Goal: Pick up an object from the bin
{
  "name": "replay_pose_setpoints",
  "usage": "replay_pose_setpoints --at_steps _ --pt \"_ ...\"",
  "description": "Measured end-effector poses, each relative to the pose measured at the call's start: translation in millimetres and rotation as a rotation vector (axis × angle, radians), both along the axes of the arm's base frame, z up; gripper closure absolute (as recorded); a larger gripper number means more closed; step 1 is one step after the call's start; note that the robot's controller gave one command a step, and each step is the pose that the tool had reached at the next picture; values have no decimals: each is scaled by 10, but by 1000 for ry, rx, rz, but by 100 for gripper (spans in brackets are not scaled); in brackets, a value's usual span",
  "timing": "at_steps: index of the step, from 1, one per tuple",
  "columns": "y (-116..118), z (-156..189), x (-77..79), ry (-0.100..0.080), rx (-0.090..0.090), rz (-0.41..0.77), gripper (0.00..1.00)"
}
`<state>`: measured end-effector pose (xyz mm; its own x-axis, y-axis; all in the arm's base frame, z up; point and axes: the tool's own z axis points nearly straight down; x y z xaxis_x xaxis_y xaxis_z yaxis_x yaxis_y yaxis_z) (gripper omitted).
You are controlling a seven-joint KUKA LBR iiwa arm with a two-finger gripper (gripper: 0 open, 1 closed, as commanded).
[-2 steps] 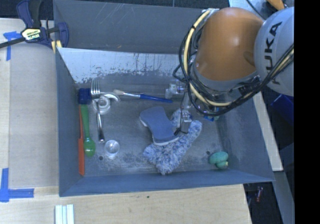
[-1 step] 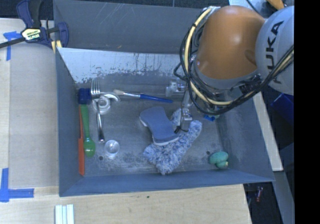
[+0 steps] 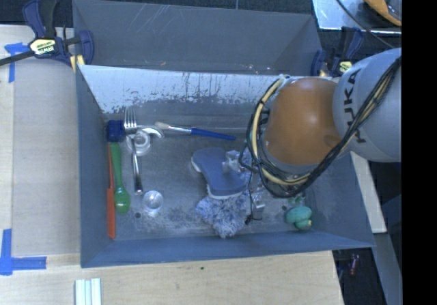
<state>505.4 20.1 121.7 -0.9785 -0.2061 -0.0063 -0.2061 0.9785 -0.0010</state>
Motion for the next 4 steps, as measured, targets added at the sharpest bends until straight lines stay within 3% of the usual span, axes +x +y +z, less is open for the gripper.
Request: replay_pose_setpoints --at_steps 1,2,3,4 --pt "-129 402 -7 -7 -2 260 0" --pt "-21 -89 -108 1 -2 580 0" --pt "49 -497 -9 -10 -2 713 0" --pt "41 -481 19 -18 -2 708 100"
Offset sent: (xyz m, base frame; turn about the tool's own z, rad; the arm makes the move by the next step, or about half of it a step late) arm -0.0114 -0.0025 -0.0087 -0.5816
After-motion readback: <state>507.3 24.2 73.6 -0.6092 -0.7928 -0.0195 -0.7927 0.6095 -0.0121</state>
